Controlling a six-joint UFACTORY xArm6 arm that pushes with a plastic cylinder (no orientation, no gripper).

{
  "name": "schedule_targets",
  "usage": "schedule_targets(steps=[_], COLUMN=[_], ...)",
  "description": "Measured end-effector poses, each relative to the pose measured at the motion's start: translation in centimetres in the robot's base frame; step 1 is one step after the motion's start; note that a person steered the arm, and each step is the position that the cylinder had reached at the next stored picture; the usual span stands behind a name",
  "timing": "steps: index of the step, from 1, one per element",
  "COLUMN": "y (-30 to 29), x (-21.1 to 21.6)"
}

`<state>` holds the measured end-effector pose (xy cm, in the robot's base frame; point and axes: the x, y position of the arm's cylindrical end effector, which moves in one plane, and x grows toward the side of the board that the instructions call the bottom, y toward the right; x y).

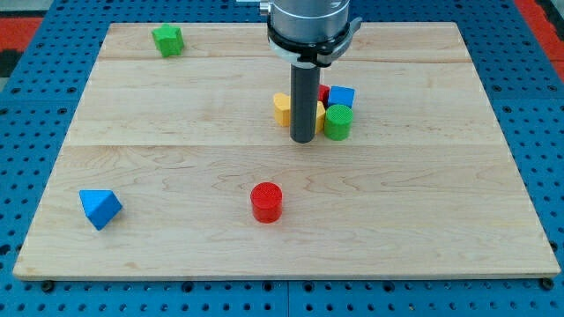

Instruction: Move red circle into group of blocks

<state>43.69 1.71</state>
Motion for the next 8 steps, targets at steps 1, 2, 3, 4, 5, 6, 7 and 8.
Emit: schedule_targets(steps=[1, 2, 3, 4, 5, 6, 7, 8], y=[-3.4, -6.6, -8.5, -8.5, -8.0, -5.5, -3.8, -1.5], x=[2.7, 4.7, 7.3, 10.5, 11.7, 11.7, 11.6, 11.5])
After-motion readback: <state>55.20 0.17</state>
